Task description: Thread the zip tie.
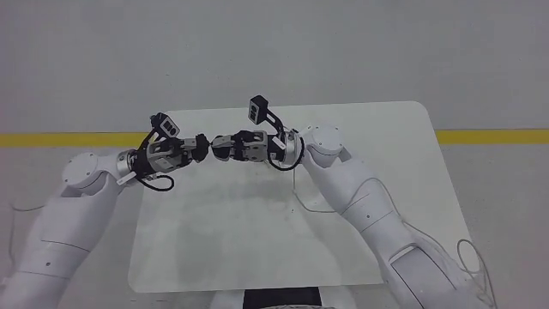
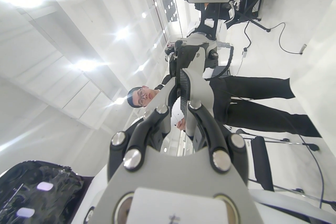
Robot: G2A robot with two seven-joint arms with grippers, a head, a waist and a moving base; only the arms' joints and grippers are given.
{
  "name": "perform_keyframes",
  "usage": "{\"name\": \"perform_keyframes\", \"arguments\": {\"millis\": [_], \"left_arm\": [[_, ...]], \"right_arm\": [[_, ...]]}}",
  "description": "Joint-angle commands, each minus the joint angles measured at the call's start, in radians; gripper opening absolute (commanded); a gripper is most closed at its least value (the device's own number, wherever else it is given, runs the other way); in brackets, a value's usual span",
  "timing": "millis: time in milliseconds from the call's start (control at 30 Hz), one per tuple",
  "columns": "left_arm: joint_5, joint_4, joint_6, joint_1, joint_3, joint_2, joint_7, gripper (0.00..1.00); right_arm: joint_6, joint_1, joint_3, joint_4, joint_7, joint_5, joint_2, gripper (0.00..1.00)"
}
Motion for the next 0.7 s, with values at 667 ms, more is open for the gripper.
{"name": "perform_keyframes", "arguments": {"millis": [667], "left_arm": [[-0.032, -0.011, -0.024, 0.014, -0.059, 0.003, -0.054, 0.00]], "right_arm": [[0.004, -0.028, 0.081, -0.125, -0.048, -0.193, 0.058, 1.00]]}}
